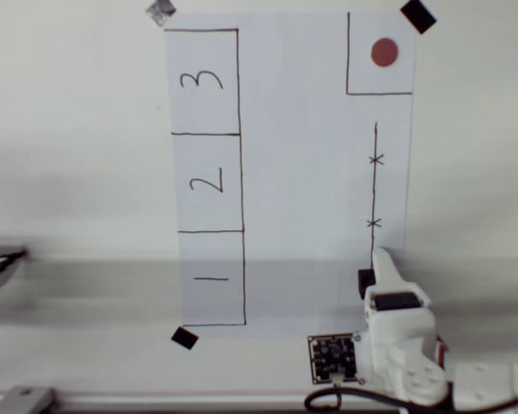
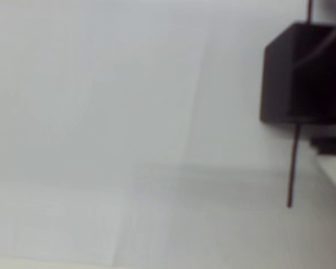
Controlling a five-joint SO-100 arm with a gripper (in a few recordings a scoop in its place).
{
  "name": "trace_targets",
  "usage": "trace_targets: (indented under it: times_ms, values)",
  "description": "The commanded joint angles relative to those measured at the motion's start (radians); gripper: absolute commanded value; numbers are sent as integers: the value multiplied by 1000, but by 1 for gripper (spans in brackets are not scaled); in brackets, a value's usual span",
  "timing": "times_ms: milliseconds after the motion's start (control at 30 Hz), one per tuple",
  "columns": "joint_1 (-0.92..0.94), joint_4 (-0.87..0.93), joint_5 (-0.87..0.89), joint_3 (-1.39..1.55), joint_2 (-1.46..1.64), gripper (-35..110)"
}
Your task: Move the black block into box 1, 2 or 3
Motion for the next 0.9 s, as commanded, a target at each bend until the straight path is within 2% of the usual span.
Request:
trace_targets:
  times_ms: [0,533,600,700,867]
  values:
    - [-15,-5,21,-17,100,23]
    - [-8,-14,26,-31,100,23]
    - [-8,-17,31,-32,100,18]
    - [-8,-18,46,-38,101,2]
    - [-5,-34,75,-44,124,0]
